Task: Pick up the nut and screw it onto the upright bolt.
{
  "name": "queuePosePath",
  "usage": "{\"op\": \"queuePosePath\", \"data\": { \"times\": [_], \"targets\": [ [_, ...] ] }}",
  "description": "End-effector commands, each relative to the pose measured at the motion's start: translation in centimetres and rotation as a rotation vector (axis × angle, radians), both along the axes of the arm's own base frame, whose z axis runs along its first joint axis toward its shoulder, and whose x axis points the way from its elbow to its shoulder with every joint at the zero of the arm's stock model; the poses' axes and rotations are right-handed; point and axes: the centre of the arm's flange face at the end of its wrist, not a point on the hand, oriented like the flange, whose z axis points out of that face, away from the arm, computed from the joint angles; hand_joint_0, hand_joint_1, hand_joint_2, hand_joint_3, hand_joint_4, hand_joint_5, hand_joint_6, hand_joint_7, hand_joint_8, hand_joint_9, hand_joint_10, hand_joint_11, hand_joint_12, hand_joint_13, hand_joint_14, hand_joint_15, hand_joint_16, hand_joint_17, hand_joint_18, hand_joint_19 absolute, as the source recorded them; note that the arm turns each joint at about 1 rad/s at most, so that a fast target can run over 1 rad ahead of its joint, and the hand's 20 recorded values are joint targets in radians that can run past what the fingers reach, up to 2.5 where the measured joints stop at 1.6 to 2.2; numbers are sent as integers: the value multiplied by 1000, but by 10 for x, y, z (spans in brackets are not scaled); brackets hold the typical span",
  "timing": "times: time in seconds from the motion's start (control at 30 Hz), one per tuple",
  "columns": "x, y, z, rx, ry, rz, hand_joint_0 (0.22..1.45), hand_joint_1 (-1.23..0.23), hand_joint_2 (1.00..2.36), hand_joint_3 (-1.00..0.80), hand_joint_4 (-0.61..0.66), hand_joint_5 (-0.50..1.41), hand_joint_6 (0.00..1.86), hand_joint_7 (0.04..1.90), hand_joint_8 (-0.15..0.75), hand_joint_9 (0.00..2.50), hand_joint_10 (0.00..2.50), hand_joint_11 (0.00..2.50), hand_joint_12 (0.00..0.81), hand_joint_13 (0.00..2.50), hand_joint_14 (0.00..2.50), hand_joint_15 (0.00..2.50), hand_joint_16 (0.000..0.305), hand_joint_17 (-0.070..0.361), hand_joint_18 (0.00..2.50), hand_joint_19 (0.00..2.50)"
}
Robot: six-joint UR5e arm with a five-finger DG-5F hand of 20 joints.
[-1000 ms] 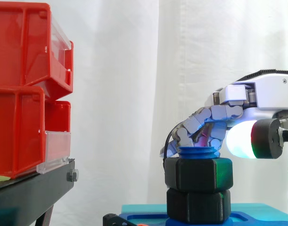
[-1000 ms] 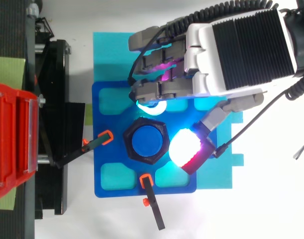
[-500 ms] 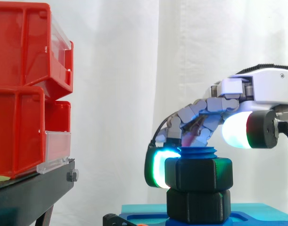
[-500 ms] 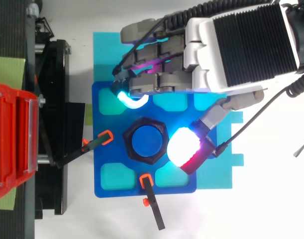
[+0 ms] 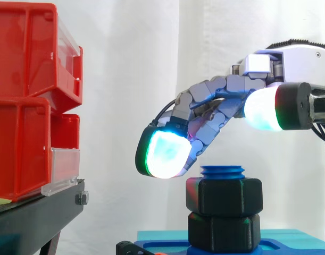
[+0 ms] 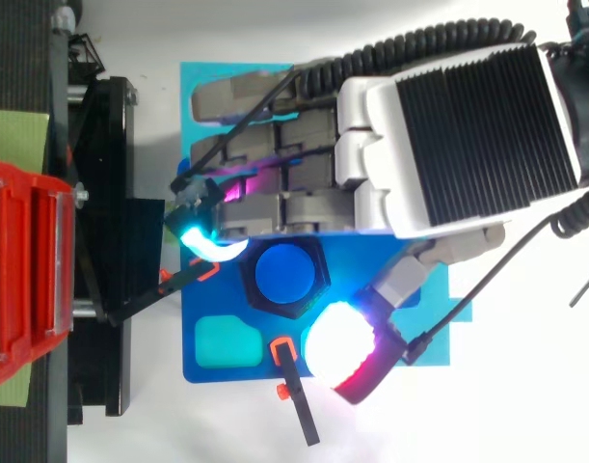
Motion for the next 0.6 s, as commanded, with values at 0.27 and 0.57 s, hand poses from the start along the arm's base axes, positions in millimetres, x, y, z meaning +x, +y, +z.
{"op": "queuePosePath", "data": {
  "times": [0.27, 0.57],
  "targets": [
    [4, 10, 23, 6, 30, 10, 525, -265, 1000, -500, 235, -126, 503, 785, 233, 694, 0, 0, 280, 505, 0, 0, 27, 62, 185, 0],
    [-13, -4, 52, -132, 144, 0, 523, -276, 1000, -500, 235, -136, 503, 788, 232, 645, 0, 0, 289, 465, 0, 0, 29, 65, 158, 0]
  ]
}}
